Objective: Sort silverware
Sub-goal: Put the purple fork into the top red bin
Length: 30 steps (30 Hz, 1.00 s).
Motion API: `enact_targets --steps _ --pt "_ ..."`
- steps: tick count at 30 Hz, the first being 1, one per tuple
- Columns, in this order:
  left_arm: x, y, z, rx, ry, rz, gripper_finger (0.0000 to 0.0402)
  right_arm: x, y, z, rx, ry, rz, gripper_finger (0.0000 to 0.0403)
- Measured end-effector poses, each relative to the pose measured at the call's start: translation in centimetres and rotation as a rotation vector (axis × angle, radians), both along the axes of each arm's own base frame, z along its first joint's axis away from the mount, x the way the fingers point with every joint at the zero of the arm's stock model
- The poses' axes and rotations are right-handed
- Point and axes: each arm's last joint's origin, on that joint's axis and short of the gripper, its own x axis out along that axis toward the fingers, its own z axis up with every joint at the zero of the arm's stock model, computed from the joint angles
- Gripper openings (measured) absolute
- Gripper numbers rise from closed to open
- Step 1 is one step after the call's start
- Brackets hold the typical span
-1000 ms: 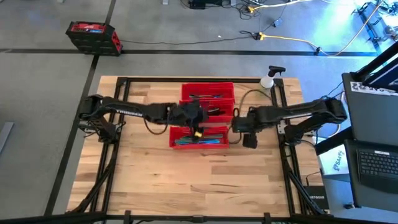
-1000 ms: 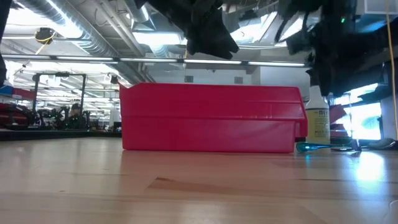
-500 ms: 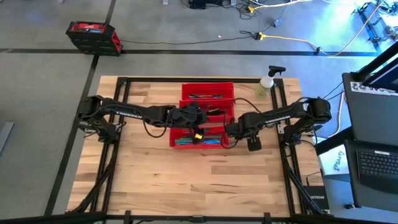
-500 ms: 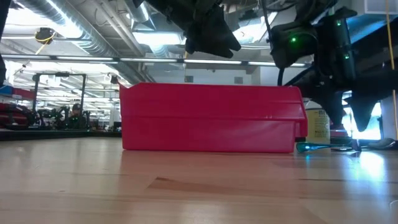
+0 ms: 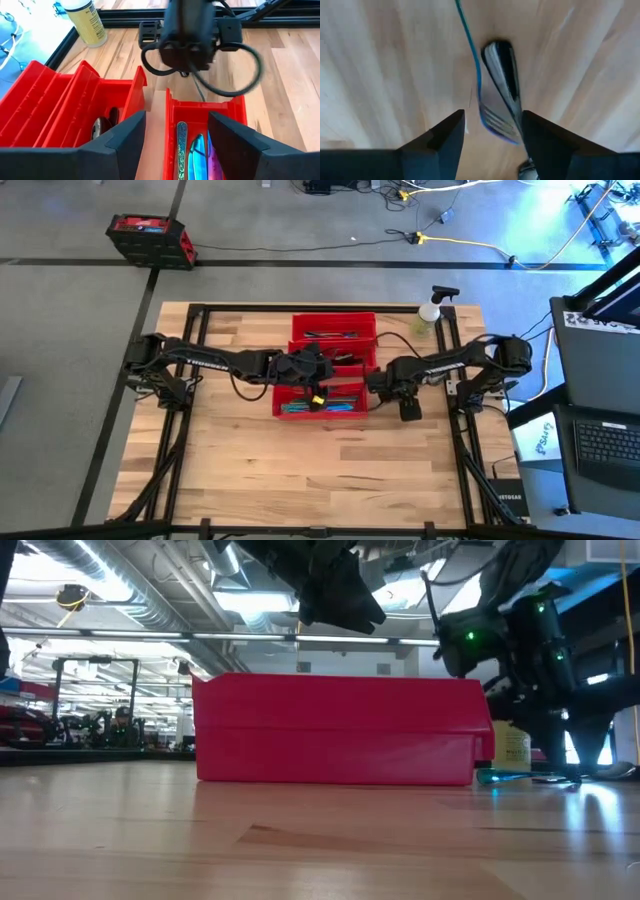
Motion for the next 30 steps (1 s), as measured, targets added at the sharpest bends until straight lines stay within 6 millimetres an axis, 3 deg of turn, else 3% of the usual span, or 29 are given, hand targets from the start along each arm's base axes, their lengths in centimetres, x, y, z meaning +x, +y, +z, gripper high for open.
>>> enact_targets --steps 21,30 --pt "-0.14 0.03 -0.22 0.000 0.027 0.001 0.0201 0.55 -0.33 -0.79 0.010 -0.095 -0.023 0.0179" --pt "-0.29 0.06 -0.43 0.008 0.054 0.010 0.0201 0.51 -0.30 -0.81 0.014 -0.093 -0.043 0.0094"
